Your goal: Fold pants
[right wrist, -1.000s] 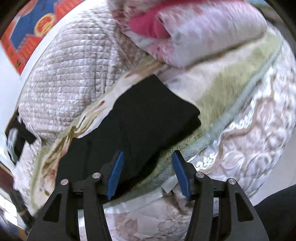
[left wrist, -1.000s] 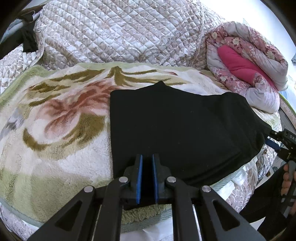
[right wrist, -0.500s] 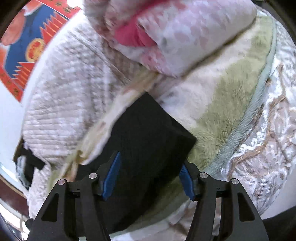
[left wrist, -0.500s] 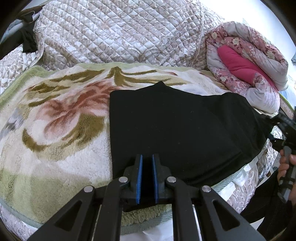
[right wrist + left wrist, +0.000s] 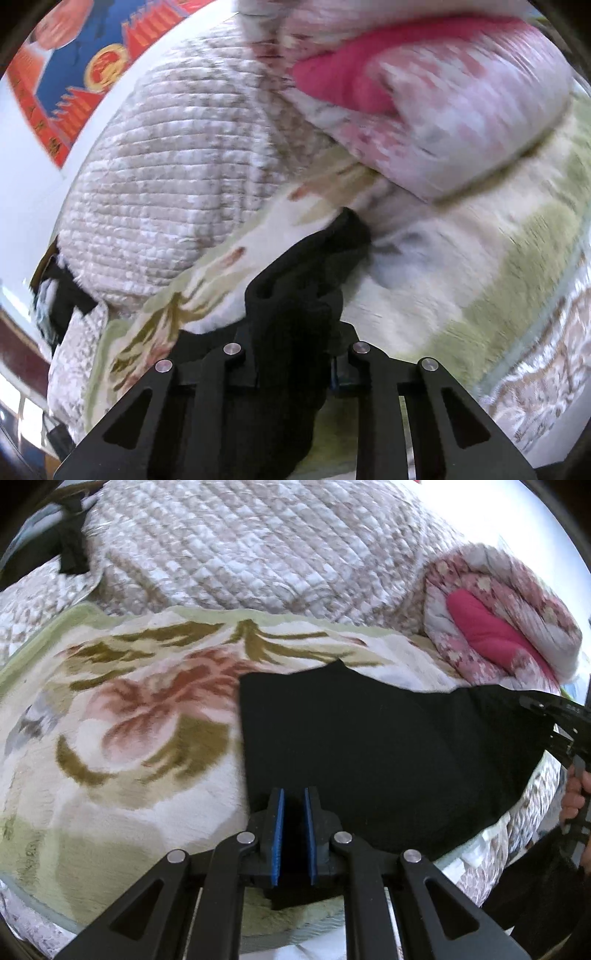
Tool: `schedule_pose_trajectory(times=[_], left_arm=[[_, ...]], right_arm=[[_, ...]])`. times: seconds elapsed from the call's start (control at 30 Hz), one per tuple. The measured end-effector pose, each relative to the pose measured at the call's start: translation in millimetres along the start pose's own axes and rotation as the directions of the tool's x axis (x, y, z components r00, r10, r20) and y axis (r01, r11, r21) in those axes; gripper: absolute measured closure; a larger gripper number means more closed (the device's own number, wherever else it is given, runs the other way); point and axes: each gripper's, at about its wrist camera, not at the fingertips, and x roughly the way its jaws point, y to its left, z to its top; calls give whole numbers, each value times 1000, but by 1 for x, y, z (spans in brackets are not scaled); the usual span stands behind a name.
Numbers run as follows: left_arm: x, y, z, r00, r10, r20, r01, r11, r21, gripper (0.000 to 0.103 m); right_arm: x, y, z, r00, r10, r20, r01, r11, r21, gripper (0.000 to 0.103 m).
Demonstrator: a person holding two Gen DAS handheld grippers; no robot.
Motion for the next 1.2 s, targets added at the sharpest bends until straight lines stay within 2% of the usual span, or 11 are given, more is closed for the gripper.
schedule_pose_trajectory(times=[0.17, 0.37, 0.5, 0.6, 0.67, 0.73, 0.87, 0.93, 1.03, 1.13, 1.2], left_arm=[[-6, 20, 6, 999, 36, 11, -35, 997, -67, 90], [-19, 43, 9, 997, 65, 44, -58, 988, -141, 90], [-27, 60, 7, 995, 88, 56, -77, 982, -175, 90], [-32, 72, 4, 993, 100, 57, -87, 974, -208, 90], [-34, 77, 4, 993, 103, 60, -88, 971, -222, 90], [-36, 80, 3, 993, 103, 64, -85, 970, -229, 90], [-36, 80, 5, 993, 93, 70, -75, 970, -233, 90], [-37, 79, 5, 993, 88, 76, -68, 971, -228, 90], [-37, 77, 5, 993, 85, 78, -66, 973, -219, 90], [-35, 78, 4, 994, 90, 70, -72, 973, -219, 90], [-34, 78, 3, 994, 91, 63, -75, 973, -220, 90]], right_arm=[[-1, 67, 2, 997, 79, -15, -81, 984, -158, 80], [15, 156, -30, 981, 166, -104, -193, 914, -357, 80], [45, 193, -78, 952, 191, -239, -280, 856, -434, 80], [79, 202, -124, 917, 148, -371, -326, 814, -481, 80], [93, 201, -151, 902, 99, -420, -327, 791, -517, 80], [93, 203, -160, 910, 90, -404, -320, 773, -549, 79], [79, 212, -152, 926, 104, -363, -311, 753, -579, 79], [79, 218, -156, 923, 115, -366, -325, 741, -587, 79], [88, 216, -179, 916, 84, -393, -329, 717, -615, 79], [84, 215, -187, 927, 82, -365, -318, 687, -653, 79], [83, 217, -185, 926, 80, -369, -322, 680, -659, 75]])
